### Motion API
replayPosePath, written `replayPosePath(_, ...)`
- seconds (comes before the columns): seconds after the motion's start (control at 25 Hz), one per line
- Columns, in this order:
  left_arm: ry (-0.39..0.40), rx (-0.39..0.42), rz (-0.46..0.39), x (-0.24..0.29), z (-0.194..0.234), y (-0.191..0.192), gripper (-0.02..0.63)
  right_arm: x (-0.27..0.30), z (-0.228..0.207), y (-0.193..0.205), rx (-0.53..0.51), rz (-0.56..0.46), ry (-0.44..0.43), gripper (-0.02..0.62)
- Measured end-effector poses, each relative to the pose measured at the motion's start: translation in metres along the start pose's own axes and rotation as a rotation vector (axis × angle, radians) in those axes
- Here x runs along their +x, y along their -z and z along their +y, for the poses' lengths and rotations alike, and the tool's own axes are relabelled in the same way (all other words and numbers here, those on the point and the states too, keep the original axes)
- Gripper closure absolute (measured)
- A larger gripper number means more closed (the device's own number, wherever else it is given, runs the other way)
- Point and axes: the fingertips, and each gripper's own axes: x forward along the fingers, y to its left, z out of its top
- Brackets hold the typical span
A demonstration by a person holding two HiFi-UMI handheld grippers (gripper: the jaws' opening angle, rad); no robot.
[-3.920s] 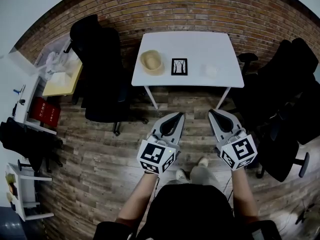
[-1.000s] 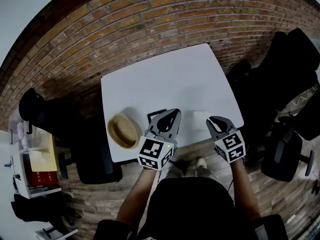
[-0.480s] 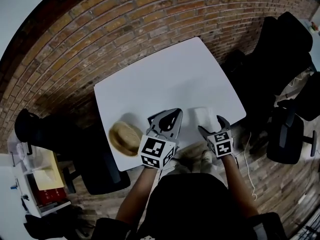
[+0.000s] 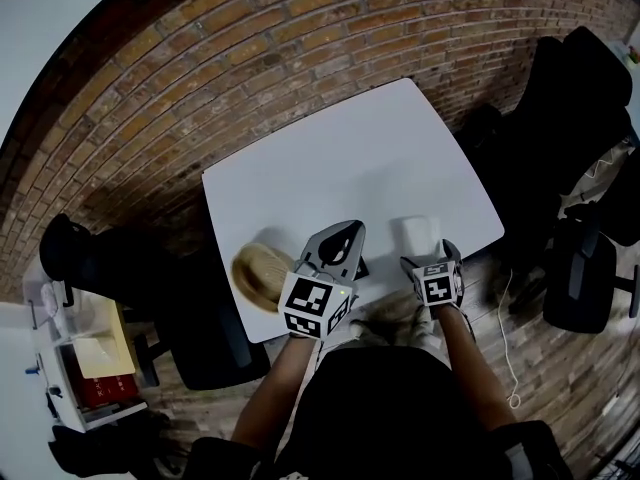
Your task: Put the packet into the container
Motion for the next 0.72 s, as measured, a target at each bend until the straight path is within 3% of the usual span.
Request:
replayPosePath(0.32,-0.044,0.021,0.009,-0.009,0.003,0.003,0.598,0.0,0.001,0.003,-0.026,0.061,-0.021,0.11)
replayPosePath(0.56,-0.077,0.016,0.002,-0.014,0.009,0.001,0.598,-0.004,0.003,-0.004,-0.044,0.078,-0.028,0.23)
replayPosePath(0.72,-0.092,0.015,-0.005,-0.016,0.01,-0.002,0.598,-0.005,0.003,-0.007,-0.067,0.091,-0.036,0.261)
